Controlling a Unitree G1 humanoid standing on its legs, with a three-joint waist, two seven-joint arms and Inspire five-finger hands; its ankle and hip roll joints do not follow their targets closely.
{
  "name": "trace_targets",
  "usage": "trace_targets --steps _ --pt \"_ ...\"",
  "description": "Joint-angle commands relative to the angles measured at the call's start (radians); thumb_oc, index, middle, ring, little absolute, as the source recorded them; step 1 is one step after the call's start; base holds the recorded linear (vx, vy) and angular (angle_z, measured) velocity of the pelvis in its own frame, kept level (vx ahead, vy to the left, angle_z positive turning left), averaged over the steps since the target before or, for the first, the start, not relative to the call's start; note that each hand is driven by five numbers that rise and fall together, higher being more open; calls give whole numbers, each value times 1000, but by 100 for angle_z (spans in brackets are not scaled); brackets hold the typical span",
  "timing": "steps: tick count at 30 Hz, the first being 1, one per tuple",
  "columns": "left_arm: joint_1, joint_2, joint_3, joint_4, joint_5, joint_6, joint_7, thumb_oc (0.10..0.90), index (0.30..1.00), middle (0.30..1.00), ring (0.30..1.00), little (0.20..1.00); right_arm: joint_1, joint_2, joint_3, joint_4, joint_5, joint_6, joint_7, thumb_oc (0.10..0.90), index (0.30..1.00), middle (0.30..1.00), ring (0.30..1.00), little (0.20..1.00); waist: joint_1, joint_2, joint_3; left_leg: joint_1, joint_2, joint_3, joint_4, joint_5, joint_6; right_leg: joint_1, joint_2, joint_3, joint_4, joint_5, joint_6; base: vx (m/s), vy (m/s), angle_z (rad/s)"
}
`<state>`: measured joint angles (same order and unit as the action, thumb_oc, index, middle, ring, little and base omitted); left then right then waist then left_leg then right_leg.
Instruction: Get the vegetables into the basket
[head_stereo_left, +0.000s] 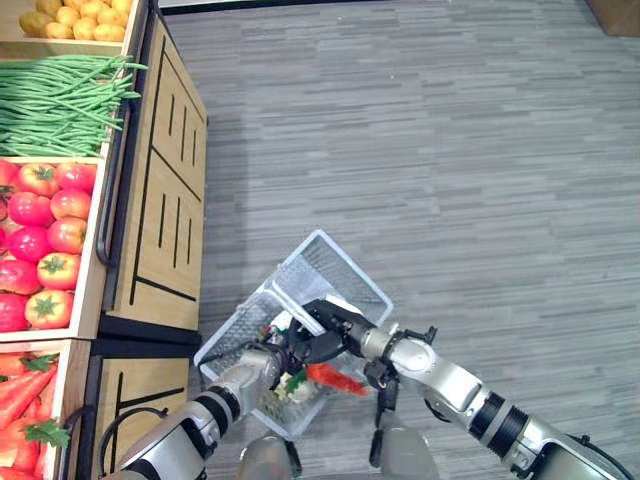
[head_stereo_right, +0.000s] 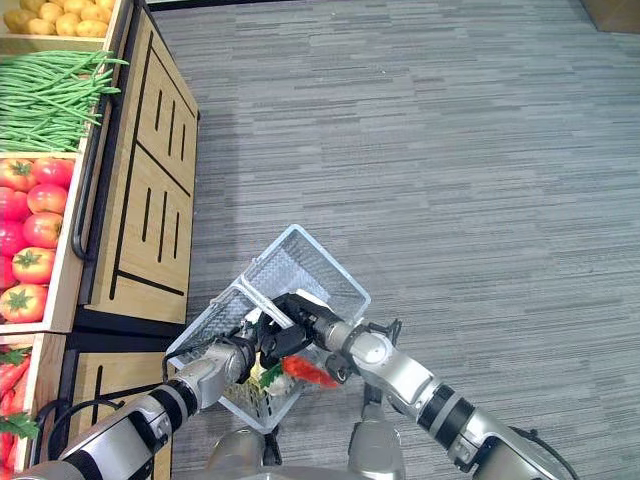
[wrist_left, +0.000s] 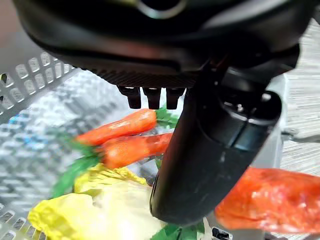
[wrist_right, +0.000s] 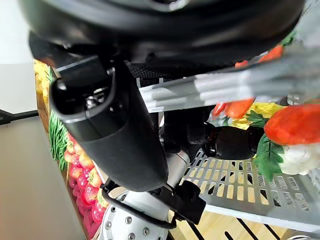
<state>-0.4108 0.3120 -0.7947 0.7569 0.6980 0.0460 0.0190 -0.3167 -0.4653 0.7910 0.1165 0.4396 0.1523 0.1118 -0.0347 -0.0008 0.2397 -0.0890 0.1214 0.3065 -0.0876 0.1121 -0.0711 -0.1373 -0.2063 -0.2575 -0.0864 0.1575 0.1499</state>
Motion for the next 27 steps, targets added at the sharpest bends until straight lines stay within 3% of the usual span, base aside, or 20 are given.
trace_targets --steps 1,6,7,10,15,24,26,27 --pt "-32 -4 -55 -9 44 -47 1 900 1000 1000 1000 1000 -129 108 -29 -189 60 -175 34 400 300 300 300 300 3 -33 -30 -9 -22 -56 8 -44 -11 -25 -37 41 11 5 56 0 0 0" --pt "6 5 -30 -30 -9 -50 -22 900 1000 1000 1000 1000 -115 101 -53 -146 -26 -168 10 400 300 300 300 300 8 -26 -38 1 -22 -60 9 -48 -11 -12 -38 38 12 -1 55 3 -1 2" --pt "41 48 -2 -74 -36 -69 -39 900 1000 1000 1000 1000 -101 90 -82 -131 -62 -153 15 400 300 300 300 300 14 -19 -45 10 -23 -60 10 -53 -10 -2 -39 36 13 -4 54 30 1 4" --pt "90 82 6 -167 -118 -79 -99 900 1000 1000 1000 1000 -60 101 -109 -22 -148 -141 0 400 300 300 300 300 26 -5 -75 36 -24 -65 12 -63 -8 34 -43 29 14 -16 53 56 -3 4" --pt "137 95 24 -167 -164 -77 -123 900 1000 1000 1000 1000 -22 117 -143 118 -212 -130 -21 400 300 300 300 300 31 3 -107 72 -25 -72 15 -74 -8 74 -43 23 16 -33 51 48 -1 8" --pt "197 66 80 -25 -238 -55 -101 900 1000 1000 1000 1000 44 146 -270 516 -294 -110 -94 400 300 300 300 300 41 12 -159 127 -24 -85 16 -88 -9 139 -39 1 21 -59 44 33 -1 5" --pt "108 -6 82 153 -249 -28 -60 900 1000 1000 1000 1000 33 178 -270 684 -333 -111 -110 400 300 300 300 300 22 8 -171 136 -25 -81 15 -90 -9 144 -36 7 22 -61 43 28 10 5" --pt "106 -9 81 158 -249 -31 -57 900 1000 1000 1000 1000 30 180 -270 690 -333 -115 -110 400 300 300 300 300 22 9 -169 137 -25 -82 15 -91 -9 145 -36 6 21 -61 43 0 0 0"
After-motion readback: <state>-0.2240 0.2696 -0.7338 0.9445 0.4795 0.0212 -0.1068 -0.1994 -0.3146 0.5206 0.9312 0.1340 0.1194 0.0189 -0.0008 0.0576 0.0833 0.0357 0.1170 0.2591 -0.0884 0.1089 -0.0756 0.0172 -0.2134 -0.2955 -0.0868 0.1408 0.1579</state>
